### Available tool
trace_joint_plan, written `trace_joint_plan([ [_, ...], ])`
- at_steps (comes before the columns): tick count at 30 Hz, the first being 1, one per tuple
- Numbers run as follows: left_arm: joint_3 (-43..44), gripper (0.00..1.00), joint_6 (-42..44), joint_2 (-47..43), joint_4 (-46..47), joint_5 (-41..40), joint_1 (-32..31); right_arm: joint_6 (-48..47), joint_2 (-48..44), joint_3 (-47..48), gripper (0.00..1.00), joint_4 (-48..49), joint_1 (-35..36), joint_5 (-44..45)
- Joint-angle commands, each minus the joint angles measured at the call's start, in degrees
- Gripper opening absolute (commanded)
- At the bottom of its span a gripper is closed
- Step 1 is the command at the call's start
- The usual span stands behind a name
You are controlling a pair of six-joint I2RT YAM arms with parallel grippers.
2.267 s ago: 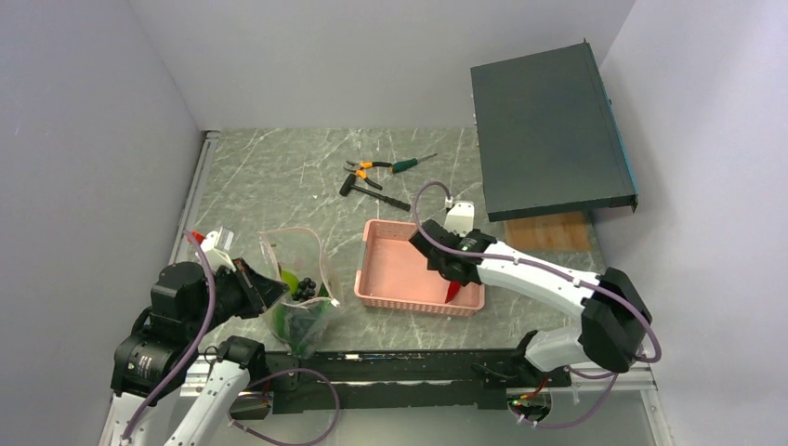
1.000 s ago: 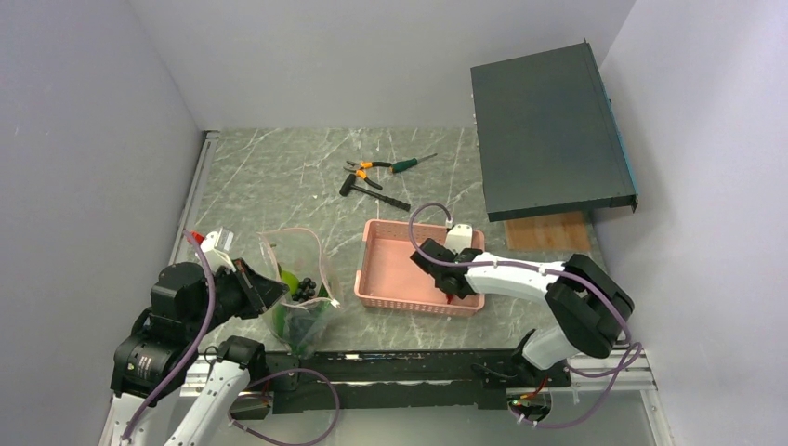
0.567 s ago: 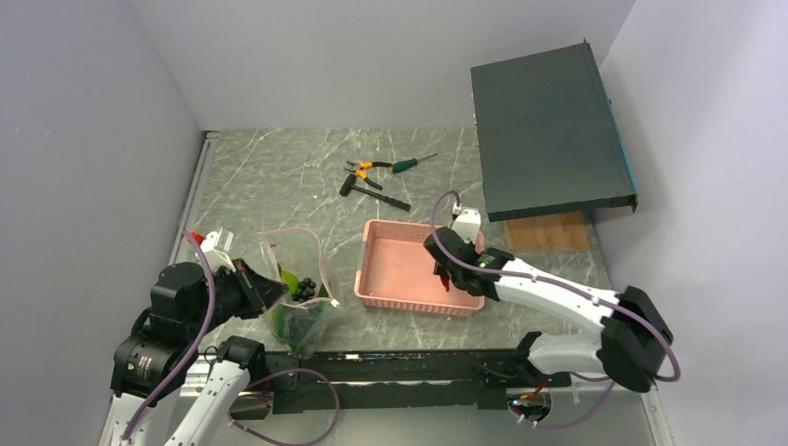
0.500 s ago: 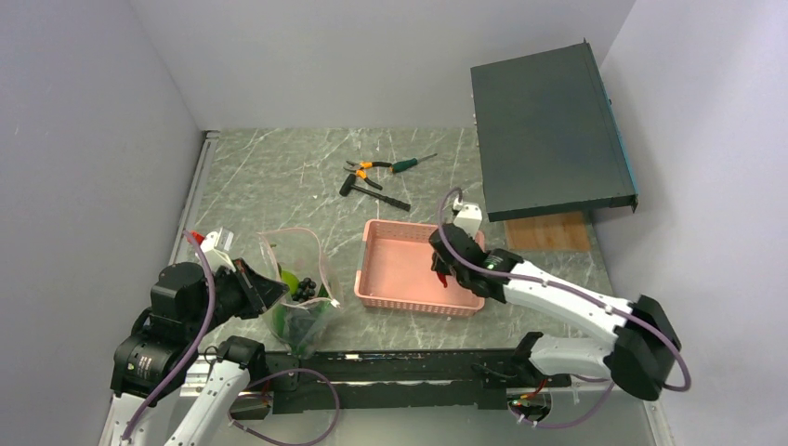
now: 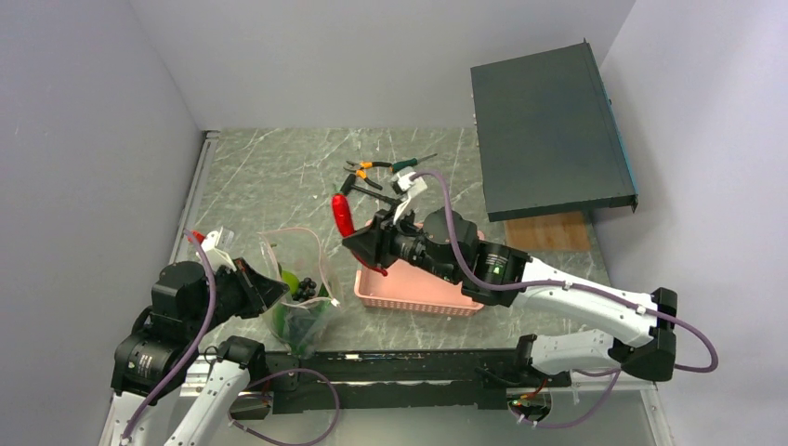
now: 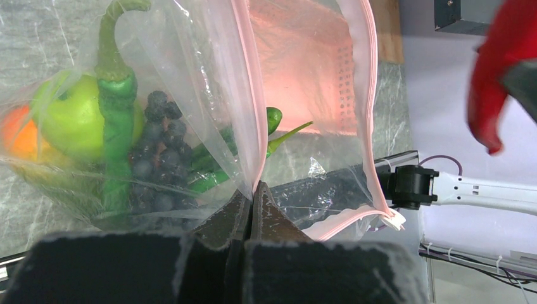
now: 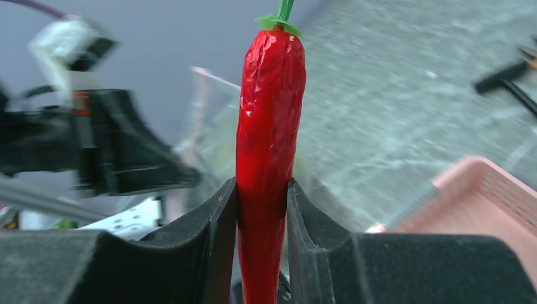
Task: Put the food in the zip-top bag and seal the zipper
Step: Pick up the fake vegetable from the bin, then place the fake vegetable in the zipper food storage bag.
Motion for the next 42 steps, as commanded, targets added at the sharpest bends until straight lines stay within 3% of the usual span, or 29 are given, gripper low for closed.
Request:
trace_joint_plan([
  [1, 1.92, 0.00, -0.15, 0.91, 0.23, 0.38, -0.29, -3.31, 2.42, 7.29, 0.06, 5.88, 4.44, -3.70],
  [9, 2.15, 0.00, -0.04, 0.70, -0.14, -0.06, -0.26, -4.43, 9.14, 12.52, 0.06, 7.35, 9.05, -5.69],
  [24, 2.85, 0.00, 0.11, 0.07, -0.96, -0.41, -0.24, -8.33, 20.93, 18.85, 0.15, 2.97, 14.51, 8.06],
  [31, 2.43, 0.00, -0.03, 0.26, -0.44, 0.43, -0.29, -10.16, 22.91, 18.89, 0.25, 4.84, 14.47, 12.40],
  [38, 2.52, 0.00, 0.38, 0.76, -0.38, 0.38, -0.29, -9.00, 25.95, 22.73, 0.32, 1.98, 14.59, 10.92],
  [42, 2.39, 0.00, 0.06, 0.28, -0.10, -0.22, -0.29, -9.54, 24.09, 19.71, 0.50, 3.79, 14.90, 11.57],
])
